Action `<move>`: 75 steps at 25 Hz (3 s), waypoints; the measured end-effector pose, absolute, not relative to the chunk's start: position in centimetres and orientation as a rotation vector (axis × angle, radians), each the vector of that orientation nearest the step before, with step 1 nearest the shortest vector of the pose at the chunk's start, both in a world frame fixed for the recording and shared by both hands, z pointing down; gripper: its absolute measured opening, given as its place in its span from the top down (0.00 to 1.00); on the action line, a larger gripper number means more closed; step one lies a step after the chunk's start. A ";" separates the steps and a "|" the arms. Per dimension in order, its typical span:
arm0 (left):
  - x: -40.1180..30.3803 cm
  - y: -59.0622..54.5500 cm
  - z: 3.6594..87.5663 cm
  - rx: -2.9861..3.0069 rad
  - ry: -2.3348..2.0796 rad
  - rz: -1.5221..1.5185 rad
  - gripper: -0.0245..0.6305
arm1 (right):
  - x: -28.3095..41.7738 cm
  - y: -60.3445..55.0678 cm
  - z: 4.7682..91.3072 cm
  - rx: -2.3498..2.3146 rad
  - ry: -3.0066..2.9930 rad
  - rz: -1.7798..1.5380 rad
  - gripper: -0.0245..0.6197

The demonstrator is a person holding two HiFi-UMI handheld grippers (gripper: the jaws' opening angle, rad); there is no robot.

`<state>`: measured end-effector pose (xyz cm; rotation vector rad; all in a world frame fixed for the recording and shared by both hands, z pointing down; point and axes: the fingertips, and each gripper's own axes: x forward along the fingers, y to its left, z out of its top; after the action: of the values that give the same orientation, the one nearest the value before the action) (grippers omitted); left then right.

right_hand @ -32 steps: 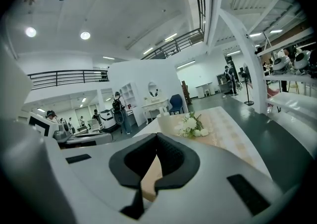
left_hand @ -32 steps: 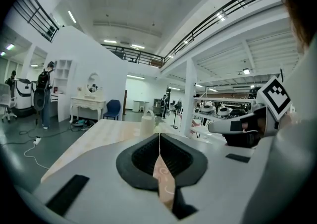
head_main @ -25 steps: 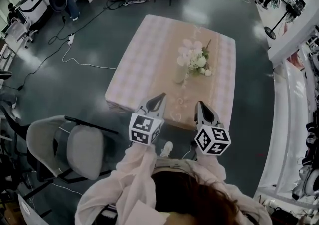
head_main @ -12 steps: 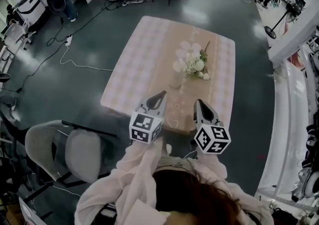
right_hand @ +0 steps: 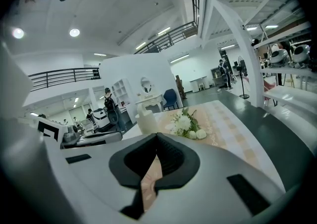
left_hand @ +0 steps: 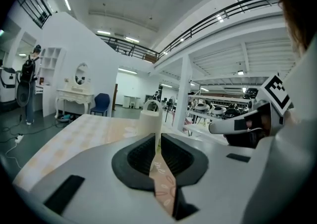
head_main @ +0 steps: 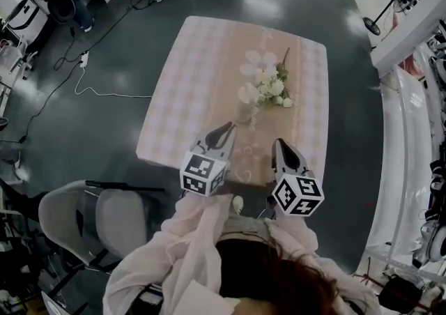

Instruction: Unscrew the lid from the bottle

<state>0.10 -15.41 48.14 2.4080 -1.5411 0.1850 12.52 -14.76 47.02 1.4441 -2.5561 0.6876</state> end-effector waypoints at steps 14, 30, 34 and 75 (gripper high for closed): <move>0.4 -20.5 52.7 2.536 -1.333 0.309 0.48 | 11.6 -17.4 47.4 1.569 -2.441 0.708 0.94; 3.4 -24.9 56.7 2.636 -1.164 0.405 0.42 | 12.4 -19.4 47.5 1.674 -2.335 0.688 0.94; 3.7 -25.6 57.5 2.634 -1.141 0.412 0.42 | 12.7 -19.8 47.8 1.693 -2.314 0.683 0.94; 4.1 -20.3 52.9 2.591 -0.880 0.579 0.48 | 9.6 -19.6 44.2 1.352 -2.625 0.552 0.94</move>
<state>4.06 -20.28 52.94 2.5911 -0.8797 0.5790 9.61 -19.56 44.21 1.3519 -2.6251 0.5516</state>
